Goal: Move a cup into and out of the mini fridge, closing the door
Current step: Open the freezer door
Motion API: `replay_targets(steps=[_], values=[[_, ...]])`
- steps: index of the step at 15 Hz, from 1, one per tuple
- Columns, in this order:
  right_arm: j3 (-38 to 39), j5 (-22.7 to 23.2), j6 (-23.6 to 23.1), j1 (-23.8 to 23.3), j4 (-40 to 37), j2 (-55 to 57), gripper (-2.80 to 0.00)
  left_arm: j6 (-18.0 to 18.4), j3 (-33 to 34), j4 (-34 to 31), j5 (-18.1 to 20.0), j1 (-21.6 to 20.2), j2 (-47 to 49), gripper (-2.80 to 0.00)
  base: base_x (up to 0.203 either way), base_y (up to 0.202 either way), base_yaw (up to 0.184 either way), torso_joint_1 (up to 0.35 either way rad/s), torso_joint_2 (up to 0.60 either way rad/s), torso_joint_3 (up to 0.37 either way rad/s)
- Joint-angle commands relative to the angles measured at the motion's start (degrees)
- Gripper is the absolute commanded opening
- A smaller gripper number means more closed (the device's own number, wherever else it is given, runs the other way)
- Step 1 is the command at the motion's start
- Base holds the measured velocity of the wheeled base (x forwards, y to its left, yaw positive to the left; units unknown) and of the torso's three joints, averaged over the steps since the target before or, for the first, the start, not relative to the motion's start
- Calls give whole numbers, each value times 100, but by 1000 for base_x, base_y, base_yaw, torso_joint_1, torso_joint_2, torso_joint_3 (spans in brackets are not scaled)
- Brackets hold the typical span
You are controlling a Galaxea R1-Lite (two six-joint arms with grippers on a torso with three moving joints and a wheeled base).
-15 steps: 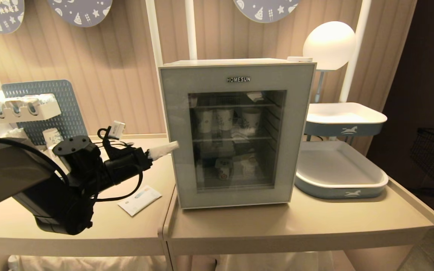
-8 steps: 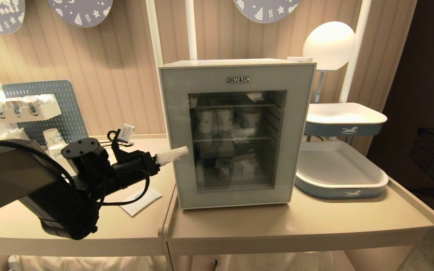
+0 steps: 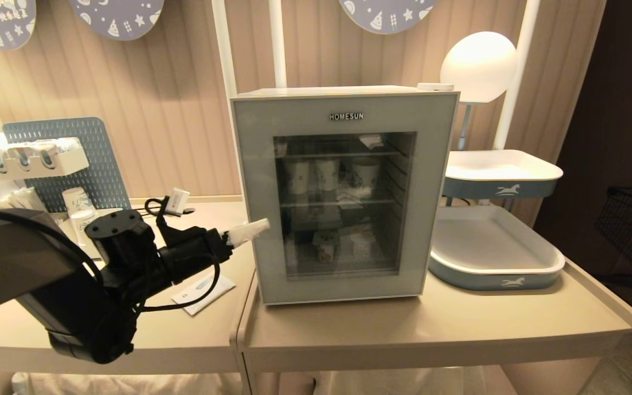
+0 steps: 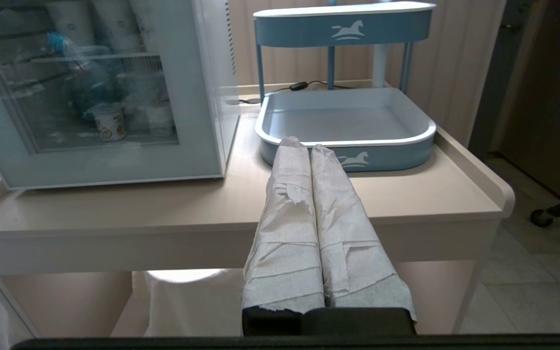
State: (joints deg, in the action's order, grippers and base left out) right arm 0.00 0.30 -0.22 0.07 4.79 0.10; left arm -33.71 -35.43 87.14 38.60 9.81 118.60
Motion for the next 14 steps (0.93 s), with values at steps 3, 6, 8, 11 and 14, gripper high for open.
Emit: replay_targets(steps=[3, 6, 8, 11, 14], values=[[211, 5, -4, 1, 4, 8, -280, 251, 131, 52, -334, -49, -52, -280, 0, 0, 0, 0, 0, 0], [211, 13, -4, 1, 4, 8, -280, 251, 142, 52, -335, -49, -83, -280, 0, 0, 0, 0, 0, 0], [211, 13, -4, 1, 4, 8, -280, 234, 108, 52, -335, -49, -92, -280, 0, 0, 0, 0, 0, 0], [211, 13, -4, 1, 4, 8, -280, 225, 124, -194, -304, -49, -240, -280, 0, 0, 0, 0, 0, 0], [211, 13, -4, 1, 4, 8, -280, 259, -128, -1650, -276, -152, -651, -280, 0, 0, 0, 0, 0, 0]])
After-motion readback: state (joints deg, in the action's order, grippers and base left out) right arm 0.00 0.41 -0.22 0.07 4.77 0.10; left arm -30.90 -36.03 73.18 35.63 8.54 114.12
